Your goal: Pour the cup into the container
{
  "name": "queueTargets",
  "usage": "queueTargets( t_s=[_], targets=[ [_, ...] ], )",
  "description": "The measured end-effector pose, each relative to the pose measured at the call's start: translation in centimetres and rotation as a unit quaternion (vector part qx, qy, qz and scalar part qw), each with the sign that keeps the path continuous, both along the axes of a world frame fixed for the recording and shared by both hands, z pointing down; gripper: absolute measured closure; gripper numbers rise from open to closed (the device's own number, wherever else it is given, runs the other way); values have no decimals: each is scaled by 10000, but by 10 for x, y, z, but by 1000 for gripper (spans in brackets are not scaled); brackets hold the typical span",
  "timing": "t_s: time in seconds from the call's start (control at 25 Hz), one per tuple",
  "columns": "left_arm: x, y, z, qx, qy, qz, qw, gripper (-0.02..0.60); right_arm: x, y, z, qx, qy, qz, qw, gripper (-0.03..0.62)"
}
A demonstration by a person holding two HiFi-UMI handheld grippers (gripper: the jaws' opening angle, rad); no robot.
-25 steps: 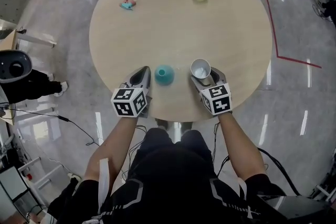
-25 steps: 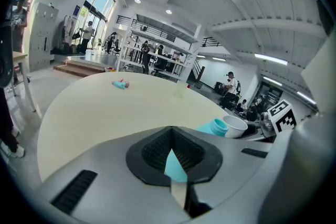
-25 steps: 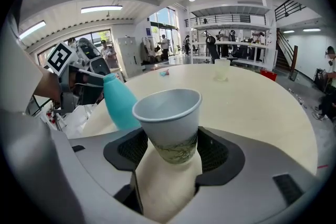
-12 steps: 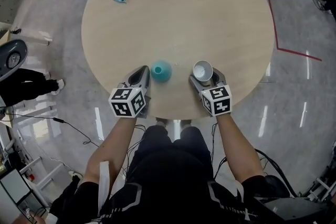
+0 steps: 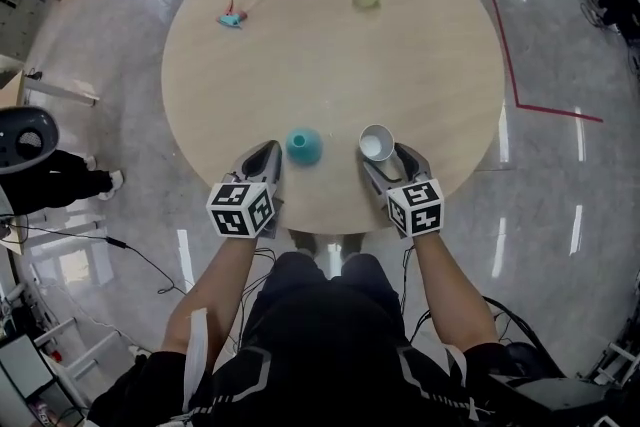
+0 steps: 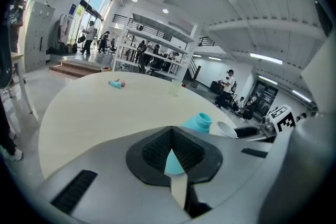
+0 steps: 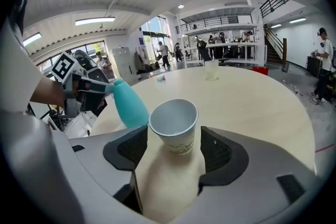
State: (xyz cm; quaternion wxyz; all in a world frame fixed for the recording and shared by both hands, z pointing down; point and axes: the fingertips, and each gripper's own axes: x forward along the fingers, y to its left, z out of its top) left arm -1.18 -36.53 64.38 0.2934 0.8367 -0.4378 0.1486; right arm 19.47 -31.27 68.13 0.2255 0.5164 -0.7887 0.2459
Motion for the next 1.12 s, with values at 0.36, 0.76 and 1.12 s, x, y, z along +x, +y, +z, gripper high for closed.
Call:
queueTargets(
  t_s=[0.36, 0.76, 1.12],
  targets=[
    [16, 10, -73, 601, 256, 242, 9976, 581, 11, -2, -87, 779, -171, 187, 9966, 298],
    [33, 27, -150, 1311, 570, 562, 9881, 581, -6, -3, -184, 1838, -819, -129, 9795, 521],
    [31, 45, -163, 1406, 636, 318, 9875, 581, -14, 4, -211, 2003, -874, -362, 9752, 587]
  ],
)
